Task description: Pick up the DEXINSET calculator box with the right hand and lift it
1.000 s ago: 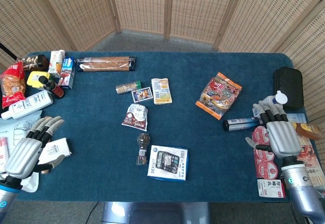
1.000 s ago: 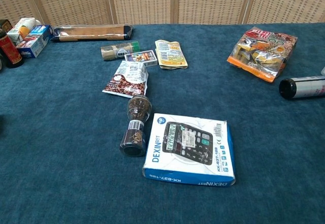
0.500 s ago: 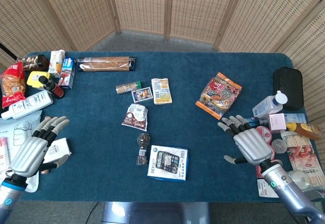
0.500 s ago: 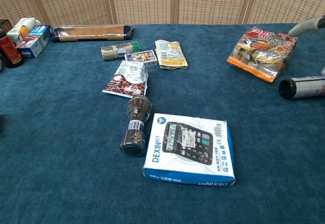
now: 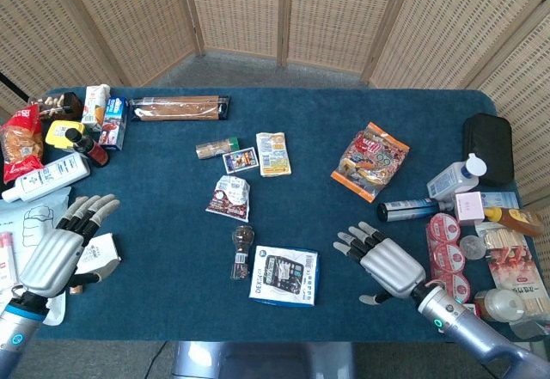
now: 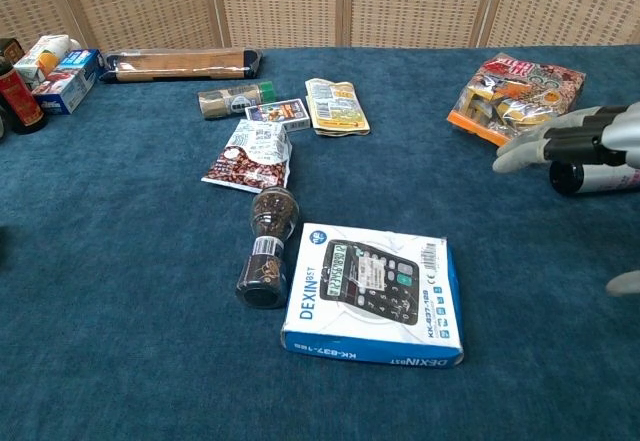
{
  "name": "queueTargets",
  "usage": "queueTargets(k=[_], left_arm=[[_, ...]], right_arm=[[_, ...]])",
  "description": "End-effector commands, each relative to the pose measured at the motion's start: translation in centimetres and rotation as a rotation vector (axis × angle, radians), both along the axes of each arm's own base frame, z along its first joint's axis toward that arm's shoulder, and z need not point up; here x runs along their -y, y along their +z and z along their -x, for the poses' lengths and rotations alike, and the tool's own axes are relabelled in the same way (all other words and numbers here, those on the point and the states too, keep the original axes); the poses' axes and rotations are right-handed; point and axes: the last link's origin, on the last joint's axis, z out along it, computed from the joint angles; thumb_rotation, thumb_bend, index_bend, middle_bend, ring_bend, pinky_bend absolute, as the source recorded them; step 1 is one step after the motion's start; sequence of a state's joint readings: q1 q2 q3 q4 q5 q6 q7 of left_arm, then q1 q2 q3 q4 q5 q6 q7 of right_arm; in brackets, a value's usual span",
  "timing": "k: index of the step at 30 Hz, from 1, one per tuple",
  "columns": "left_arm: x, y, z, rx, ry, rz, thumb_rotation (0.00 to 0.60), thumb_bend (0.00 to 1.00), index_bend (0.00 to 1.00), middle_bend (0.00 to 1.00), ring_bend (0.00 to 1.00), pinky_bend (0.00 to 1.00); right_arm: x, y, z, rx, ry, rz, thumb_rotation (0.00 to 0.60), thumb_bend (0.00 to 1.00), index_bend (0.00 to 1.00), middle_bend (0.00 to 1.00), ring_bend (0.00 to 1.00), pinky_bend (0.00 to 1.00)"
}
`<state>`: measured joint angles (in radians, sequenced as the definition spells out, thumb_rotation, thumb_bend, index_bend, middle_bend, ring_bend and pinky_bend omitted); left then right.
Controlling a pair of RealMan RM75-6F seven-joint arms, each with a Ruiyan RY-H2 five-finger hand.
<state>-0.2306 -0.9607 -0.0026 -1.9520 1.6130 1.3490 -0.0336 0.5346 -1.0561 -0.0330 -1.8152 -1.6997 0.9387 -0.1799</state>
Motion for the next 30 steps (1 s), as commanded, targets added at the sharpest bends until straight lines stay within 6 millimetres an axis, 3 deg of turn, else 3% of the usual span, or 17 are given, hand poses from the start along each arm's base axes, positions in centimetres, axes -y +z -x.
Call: queueTargets(k=[1, 21, 30], left_arm=[[-0.1, -0.1, -0.1, 0.000, -0.004, 0.002, 0.600, 0.31, 0.00, 0.00, 0.00, 0.00], [-0.1, 0.4, 0.3, 0.006, 0.000, -0.010, 0.600, 0.31, 0.00, 0.00, 0.00, 0.00], [-0.1, 0.4, 0.8, 0.006, 0.006, -0.007, 0.600, 0.30, 0.00, 0.00, 0.00, 0.00]], right_arm=[[-0.2, -0.9, -0.6, 0.003, 0.037, -0.014, 0.448, 0.10, 0.00, 0.00, 0.00, 0.00], [-1.1, -6.9, -4.8, 0.036, 0.192, -0.008, 0.445, 0.10, 0.00, 0.00, 0.00, 0.00], [-1.6, -8.8, -5.4, 0.029, 0.212, -0.033, 0.446, 0.10, 0.00, 0.00, 0.00, 0.00]])
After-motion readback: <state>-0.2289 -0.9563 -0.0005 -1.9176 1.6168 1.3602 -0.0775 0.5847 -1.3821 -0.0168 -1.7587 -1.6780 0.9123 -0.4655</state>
